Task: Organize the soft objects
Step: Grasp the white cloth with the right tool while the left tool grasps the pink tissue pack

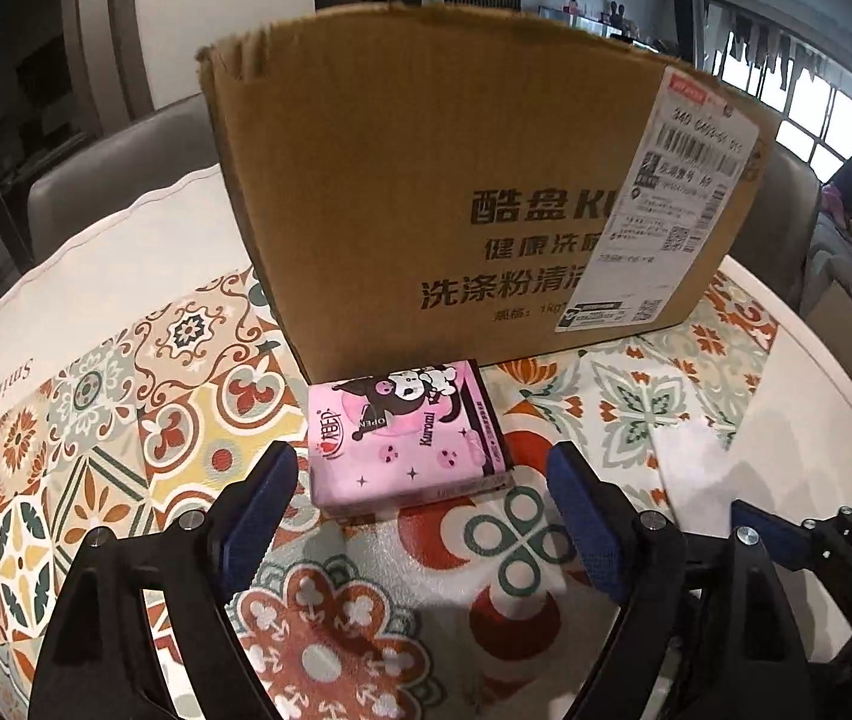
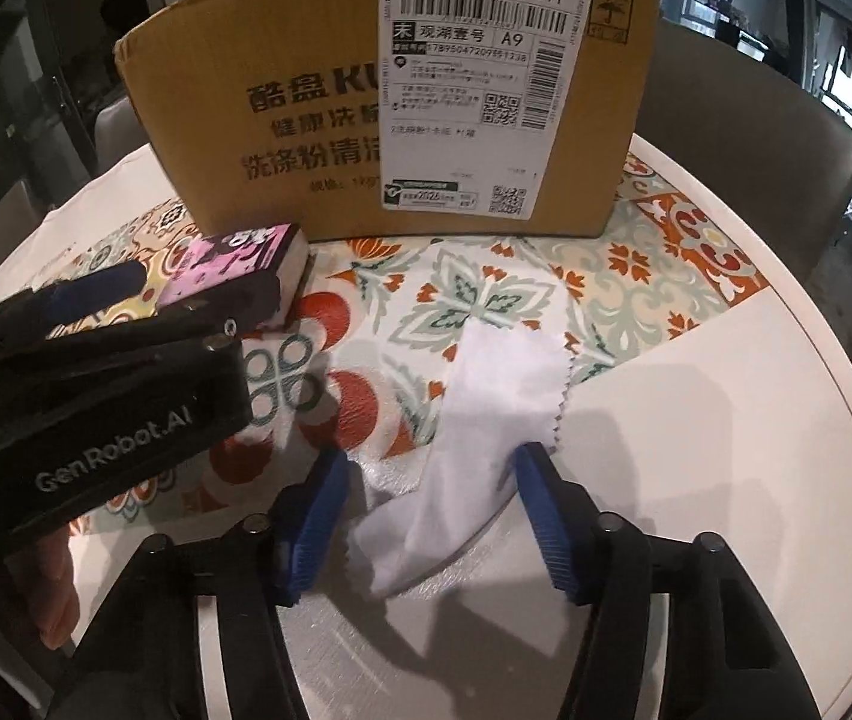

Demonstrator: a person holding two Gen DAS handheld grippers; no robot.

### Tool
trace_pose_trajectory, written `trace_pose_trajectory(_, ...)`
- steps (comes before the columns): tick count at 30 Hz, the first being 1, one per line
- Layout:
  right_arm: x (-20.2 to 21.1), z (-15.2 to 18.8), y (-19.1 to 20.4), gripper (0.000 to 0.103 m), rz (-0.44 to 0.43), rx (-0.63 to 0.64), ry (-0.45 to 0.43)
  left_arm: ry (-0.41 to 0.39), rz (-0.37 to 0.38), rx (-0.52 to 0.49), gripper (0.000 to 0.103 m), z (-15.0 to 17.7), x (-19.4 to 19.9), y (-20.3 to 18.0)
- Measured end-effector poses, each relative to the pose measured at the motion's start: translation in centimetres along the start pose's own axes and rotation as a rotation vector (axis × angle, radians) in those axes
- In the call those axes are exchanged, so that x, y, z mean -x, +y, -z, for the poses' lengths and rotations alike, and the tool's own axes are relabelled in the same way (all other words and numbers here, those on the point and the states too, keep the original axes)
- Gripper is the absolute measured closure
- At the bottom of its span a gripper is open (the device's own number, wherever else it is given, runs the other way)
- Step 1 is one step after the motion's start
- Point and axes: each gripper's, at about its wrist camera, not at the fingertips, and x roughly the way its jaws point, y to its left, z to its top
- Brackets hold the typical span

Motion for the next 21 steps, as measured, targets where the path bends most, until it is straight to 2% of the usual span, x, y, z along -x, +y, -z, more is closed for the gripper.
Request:
trace_pose_trajectory(8,-0.4,-1.0,-0.9,0.075,0.043,-0.017,-0.012,0.015,-0.005,-0.001,0.018,-0.2,-1.5,0.0)
trace_pose_trajectory(11,-0.6,-1.4,-1.3,0.081,0.044,-0.031,-0.016,0.022,-0.006,0.005,0.022,-0.3,-1.9,0.2)
trace_pose_trajectory(12,-0.7,-1.6,-1.5,0.082,0.042,-0.036,-0.015,0.024,-0.01,0.007,0.028,-0.3,-2.1,0.2)
trace_pose_trajectory(21,-0.8,-1.7,-2.7,0.089,0.004,-0.071,-0.028,-0.004,-0.015,-0.017,0.029,0.1,-1.3,-0.4)
